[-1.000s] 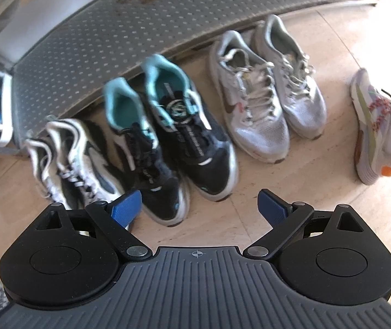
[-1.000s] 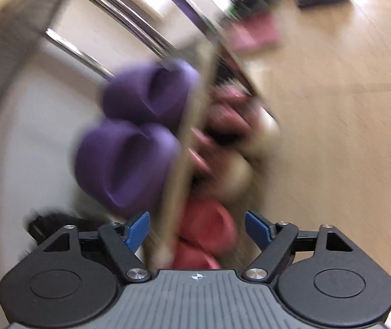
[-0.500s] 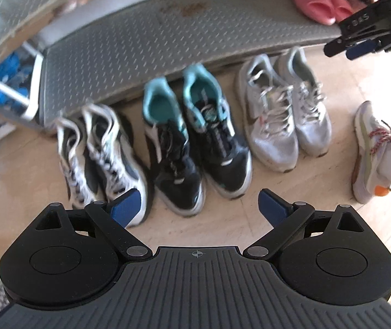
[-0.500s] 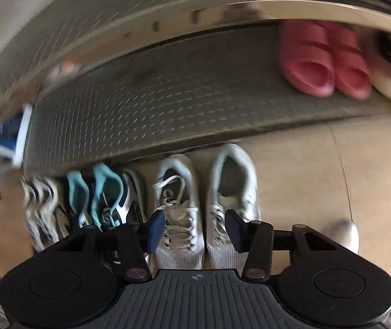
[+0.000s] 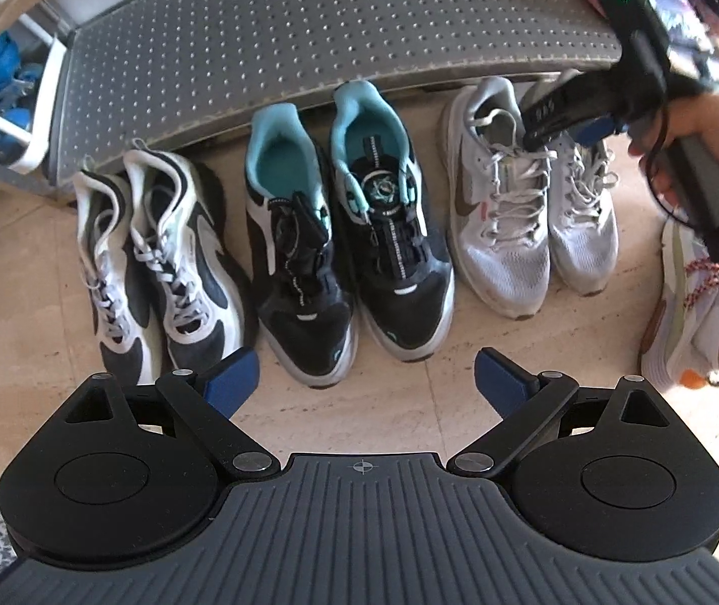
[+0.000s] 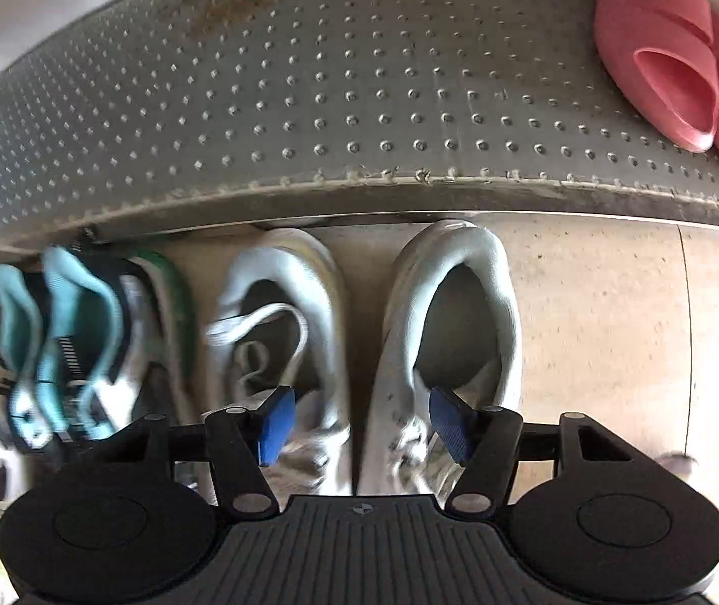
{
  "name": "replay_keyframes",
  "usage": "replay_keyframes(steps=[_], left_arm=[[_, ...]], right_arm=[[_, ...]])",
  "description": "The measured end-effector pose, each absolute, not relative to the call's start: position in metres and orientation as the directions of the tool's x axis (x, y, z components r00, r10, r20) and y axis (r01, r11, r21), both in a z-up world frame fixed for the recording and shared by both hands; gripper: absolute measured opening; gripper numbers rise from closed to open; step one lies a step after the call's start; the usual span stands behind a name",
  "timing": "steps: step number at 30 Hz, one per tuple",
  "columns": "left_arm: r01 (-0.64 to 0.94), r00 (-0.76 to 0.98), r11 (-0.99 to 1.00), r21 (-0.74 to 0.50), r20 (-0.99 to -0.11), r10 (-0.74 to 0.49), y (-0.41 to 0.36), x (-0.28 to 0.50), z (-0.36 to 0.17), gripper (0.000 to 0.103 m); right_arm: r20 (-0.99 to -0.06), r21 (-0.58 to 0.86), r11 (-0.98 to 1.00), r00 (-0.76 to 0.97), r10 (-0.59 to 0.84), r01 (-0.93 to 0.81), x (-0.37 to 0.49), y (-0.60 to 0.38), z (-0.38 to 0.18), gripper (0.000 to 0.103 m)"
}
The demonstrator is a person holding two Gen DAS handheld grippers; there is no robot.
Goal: Organize scattered shoes
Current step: 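Grasp the white-grey sneakers by their heels with the right tool, then carry the white-grey sneakers onto the shelf beside the black sneakers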
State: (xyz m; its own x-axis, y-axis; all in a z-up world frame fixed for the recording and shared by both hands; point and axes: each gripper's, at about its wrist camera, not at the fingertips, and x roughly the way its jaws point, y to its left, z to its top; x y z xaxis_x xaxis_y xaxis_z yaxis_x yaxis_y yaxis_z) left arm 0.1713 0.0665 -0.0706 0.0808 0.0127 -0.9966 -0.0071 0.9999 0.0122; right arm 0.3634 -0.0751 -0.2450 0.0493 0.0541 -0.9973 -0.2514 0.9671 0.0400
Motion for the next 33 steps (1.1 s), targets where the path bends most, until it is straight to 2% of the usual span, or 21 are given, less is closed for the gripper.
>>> replay_keyframes(steps=[1,3,7,9,10,11,18,27,33], left_arm=[[-0.009,0.077,1.000,0.011,-0.997,0.011,0.066,0.172,-0.071,0.096],[-0.017,0.054,1.000,0.004,-0.999,0.005,0.068,0.172,-0.077,0.096],[-0.031,0.030,0.999,0.009,-0.999,0.010,0.072,0.171,-0.084,0.096],[-0.031,0.036,0.999,0.015,-0.999,0.016,0.074,0.169,-0.083,0.096],[-0.031,0.039,0.999,0.018,-0.999,0.019,0.075,0.168,-0.083,0.096],[-0.031,0.049,0.999,0.021,-0.999,0.023,0.077,0.167,-0.080,0.096],[-0.051,0.156,0.998,0.021,-0.987,0.028,0.086,0.156,-0.050,0.096],[-0.020,0.236,1.000,-0.002,-0.972,0.003,0.074,0.142,-0.028,0.096],[-0.020,0.255,1.000,-0.005,-0.967,0.000,0.075,0.144,-0.020,0.096]], right_arm=[[-0.996,0.052,0.966,0.061,0.069,-0.252,0.365,-0.077,-0.251,0.064],[-0.994,0.056,0.965,0.074,0.077,-0.256,0.368,-0.078,-0.258,0.053],[-0.995,0.028,0.966,0.082,0.051,-0.257,0.367,-0.074,-0.277,0.053],[-0.994,0.004,0.961,0.105,0.034,-0.277,0.361,-0.068,-0.275,0.035],[-0.992,-0.017,0.954,0.123,0.021,-0.298,0.357,-0.064,-0.269,0.022],[-0.991,-0.028,0.951,0.134,0.014,-0.307,0.354,-0.062,-0.264,0.021],[-0.949,0.002,0.923,0.291,0.123,-0.385,0.304,-0.074,-0.176,0.018],[-0.844,-0.029,0.891,0.489,0.222,-0.453,0.256,-0.083,-0.011,0.018],[-0.785,-0.085,0.903,0.587,0.200,-0.421,0.288,-0.070,0.040,0.018]])
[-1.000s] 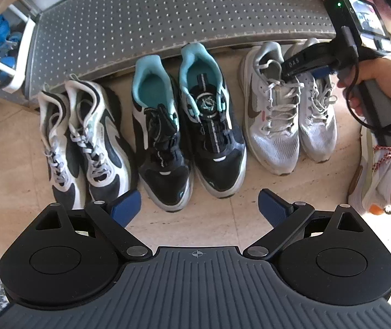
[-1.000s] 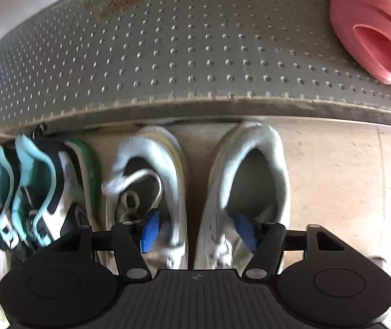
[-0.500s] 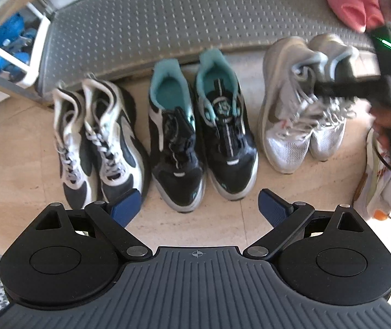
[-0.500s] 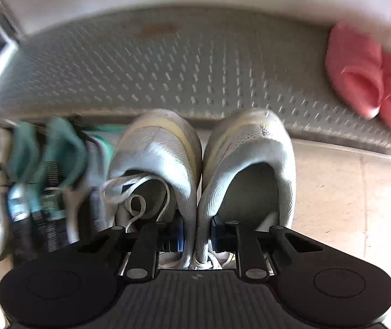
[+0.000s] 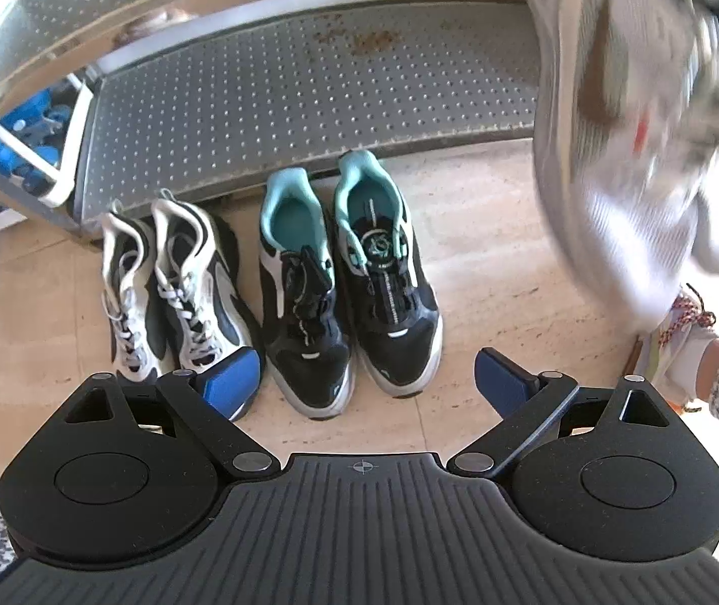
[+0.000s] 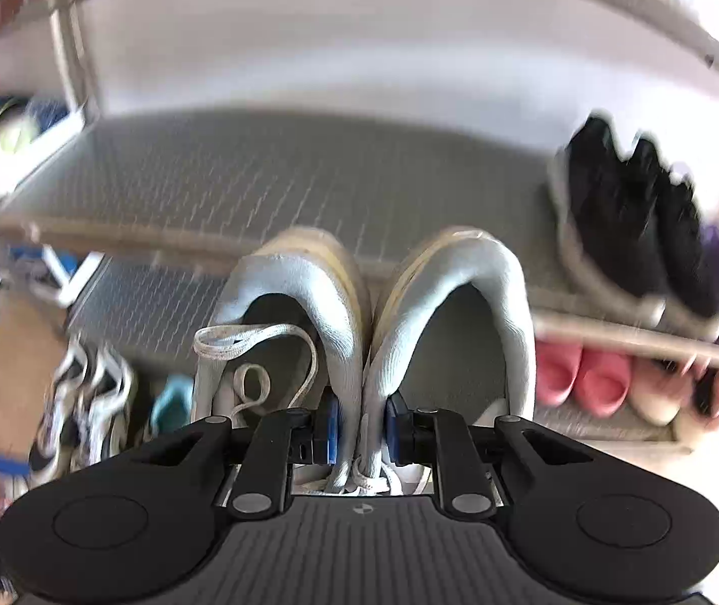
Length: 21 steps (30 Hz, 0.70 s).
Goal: Organize scattered shoes
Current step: 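Carry the white-grey sneakers onto the shelf beside the black sneakers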
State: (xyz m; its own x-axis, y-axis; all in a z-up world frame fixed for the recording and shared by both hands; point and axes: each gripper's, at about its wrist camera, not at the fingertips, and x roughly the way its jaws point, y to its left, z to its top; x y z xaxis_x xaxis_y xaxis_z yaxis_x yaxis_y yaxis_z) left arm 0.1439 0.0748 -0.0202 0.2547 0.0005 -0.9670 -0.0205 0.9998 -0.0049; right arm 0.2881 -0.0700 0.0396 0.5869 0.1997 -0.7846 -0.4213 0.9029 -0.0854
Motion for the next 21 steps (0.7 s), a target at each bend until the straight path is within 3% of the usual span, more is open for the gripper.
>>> replay_keyframes(steps=[4,6,7,8,11,21], left_arm=[[-0.027,0.259,1.000,-0.010,-0.966,-0.003,0.080,0.148,-0.018,0.096],[-0.025,0.258,1.000,-0.009,-0.966,-0.002,0.084,0.151,-0.019,0.096],[-0.029,0.253,1.000,0.000,-0.967,0.007,0.085,0.153,-0.020,0.096],[-0.034,0.249,0.999,0.009,-0.968,0.017,0.086,0.155,-0.021,0.096],[-0.031,0.251,0.999,0.010,-0.968,0.018,0.085,0.158,-0.021,0.096],[0.026,0.230,0.999,-0.022,-0.973,-0.028,0.059,0.151,-0.027,0.096]], right_arm=[[-0.701,-0.128,0.918,0.689,0.184,-0.375,0.365,-0.044,0.064,0.018],[-0.645,-0.190,0.902,0.742,0.183,-0.387,0.396,-0.033,0.059,0.023],[-0.618,-0.213,0.902,0.767,0.174,-0.376,0.405,-0.032,0.053,0.044],[-0.597,-0.230,0.906,0.787,0.158,-0.356,0.411,-0.032,0.047,0.056],[-0.552,-0.183,0.941,0.822,0.141,-0.284,0.410,-0.046,0.039,0.061],[-0.594,-0.044,0.943,0.768,0.240,-0.329,0.361,-0.095,0.037,0.081]])
